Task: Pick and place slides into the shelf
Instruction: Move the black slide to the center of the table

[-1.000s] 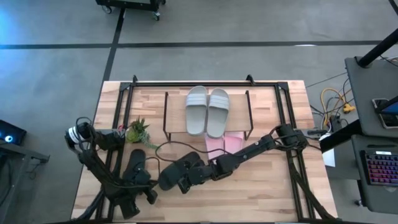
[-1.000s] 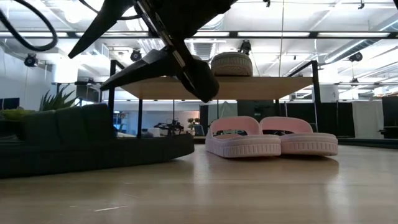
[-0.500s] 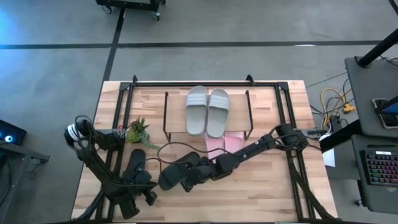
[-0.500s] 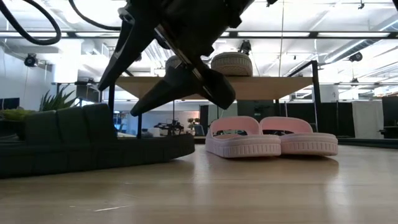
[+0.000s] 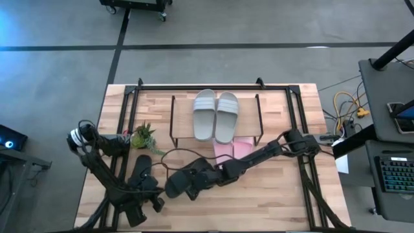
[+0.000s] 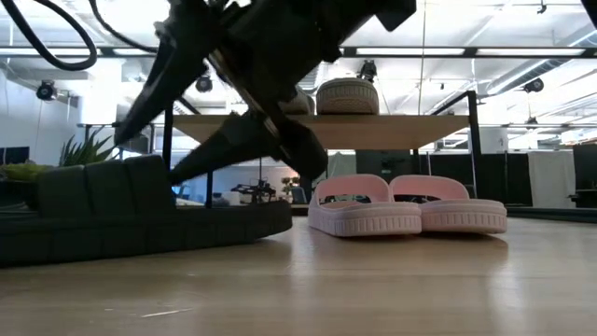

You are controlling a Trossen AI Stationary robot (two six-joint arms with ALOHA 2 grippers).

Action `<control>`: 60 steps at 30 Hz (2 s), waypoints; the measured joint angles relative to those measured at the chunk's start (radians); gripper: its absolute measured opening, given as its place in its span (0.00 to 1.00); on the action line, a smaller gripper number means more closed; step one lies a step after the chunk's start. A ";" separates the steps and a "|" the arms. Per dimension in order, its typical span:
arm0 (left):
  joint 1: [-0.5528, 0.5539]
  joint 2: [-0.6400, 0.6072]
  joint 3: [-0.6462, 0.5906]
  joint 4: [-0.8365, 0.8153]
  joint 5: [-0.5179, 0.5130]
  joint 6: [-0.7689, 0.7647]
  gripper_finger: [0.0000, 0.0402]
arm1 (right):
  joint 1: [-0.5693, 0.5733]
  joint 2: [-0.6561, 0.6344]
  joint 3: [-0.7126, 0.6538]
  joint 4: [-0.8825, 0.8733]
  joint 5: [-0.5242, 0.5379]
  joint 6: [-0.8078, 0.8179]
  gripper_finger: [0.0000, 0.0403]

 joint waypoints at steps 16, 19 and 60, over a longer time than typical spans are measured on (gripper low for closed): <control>0.013 0.000 0.001 -0.007 -0.013 0.005 0.00 | -0.015 0.031 0.000 0.074 -0.004 -0.055 0.30; 0.013 -0.007 0.003 -0.010 -0.001 0.007 0.00 | -0.015 0.031 0.000 0.076 -0.012 -0.054 0.17; -0.053 -0.059 0.090 -0.038 -0.018 0.198 0.00 | 0.339 0.025 0.163 -0.659 0.547 1.207 0.03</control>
